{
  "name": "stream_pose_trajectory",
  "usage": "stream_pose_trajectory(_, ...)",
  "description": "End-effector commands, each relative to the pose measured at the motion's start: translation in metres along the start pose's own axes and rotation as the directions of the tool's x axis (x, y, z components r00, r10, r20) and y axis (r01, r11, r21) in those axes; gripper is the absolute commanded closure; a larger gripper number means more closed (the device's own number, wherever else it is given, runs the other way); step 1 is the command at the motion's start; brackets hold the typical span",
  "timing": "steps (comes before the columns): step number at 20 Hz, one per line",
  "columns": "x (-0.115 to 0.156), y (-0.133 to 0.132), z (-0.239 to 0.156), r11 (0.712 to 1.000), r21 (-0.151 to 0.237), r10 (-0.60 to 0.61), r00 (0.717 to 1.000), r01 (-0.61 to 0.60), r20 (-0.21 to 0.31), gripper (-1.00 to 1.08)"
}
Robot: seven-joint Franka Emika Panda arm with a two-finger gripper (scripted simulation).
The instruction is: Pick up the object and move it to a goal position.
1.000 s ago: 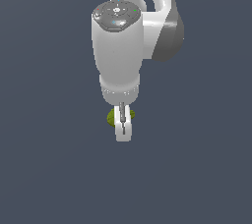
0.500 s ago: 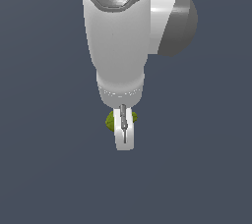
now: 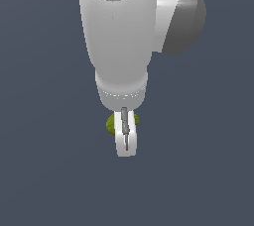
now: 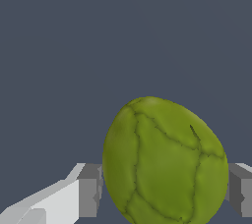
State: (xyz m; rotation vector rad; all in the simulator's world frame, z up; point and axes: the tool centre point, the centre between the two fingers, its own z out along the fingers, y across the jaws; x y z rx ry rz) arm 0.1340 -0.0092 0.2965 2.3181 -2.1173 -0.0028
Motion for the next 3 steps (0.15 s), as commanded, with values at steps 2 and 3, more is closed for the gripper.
stream_pose_trajectory(2,0.0,-0.0017,-0.003,1.0,0.003,0.0,1.0,0.0,0.0,1.08)
stream_pose_trajectory(3,0.0,-0.0018,-0.003,1.0,0.003,0.0,1.0,0.0,0.0,1.08)
